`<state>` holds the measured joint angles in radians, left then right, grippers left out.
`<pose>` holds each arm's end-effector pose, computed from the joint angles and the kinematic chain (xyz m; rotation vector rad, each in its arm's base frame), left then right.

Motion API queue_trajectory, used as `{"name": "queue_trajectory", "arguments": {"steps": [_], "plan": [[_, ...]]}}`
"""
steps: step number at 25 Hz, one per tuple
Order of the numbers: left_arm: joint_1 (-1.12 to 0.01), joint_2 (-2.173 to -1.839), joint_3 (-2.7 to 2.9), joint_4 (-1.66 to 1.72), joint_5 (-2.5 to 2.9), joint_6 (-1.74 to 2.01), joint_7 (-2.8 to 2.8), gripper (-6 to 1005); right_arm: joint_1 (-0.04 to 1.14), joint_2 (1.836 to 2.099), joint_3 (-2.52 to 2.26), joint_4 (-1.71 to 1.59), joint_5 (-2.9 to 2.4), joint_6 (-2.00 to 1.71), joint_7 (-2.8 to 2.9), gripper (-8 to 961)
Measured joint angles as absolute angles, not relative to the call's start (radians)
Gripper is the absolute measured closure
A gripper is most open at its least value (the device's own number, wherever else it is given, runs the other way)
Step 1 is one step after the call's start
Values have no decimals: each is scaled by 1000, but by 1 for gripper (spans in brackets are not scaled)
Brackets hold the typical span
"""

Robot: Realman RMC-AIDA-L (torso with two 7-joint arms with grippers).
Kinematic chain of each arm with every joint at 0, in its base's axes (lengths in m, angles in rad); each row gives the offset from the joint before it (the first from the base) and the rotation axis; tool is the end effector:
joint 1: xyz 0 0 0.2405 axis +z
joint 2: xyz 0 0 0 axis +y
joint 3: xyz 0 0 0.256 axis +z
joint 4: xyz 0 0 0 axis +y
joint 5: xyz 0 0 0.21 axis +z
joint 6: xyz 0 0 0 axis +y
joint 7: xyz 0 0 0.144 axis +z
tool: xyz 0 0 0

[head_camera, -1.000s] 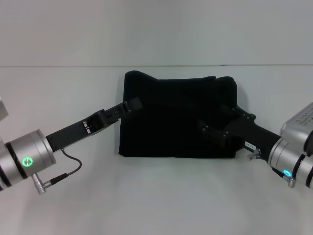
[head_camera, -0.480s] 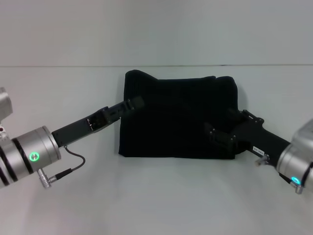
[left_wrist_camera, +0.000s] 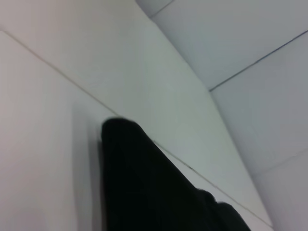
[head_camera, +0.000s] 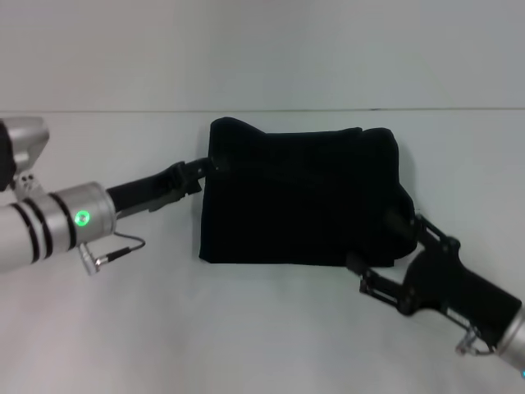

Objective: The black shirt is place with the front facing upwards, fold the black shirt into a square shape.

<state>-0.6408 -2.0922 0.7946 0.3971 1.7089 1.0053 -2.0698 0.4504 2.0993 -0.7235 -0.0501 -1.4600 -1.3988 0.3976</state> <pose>-0.2677 0.3900 -0.0386 -1.9676 -1.7348 -0.9137 0.2937 0.2795 -0.0692 -2.2844 0.2941 0.8239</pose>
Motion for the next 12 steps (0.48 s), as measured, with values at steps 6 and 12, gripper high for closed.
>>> {"name": "queue_trajectory", "arguments": {"steps": [6,12], "plan": [[-696,-2103,858,397,1711,884,-2072,124,420,2100,-727,-39,-1477,-1424,400,50],[-714,-2135,877,407,1710,748,-2064,125,413,2099,-736,-35,-1480,-1426,400,49]]}}
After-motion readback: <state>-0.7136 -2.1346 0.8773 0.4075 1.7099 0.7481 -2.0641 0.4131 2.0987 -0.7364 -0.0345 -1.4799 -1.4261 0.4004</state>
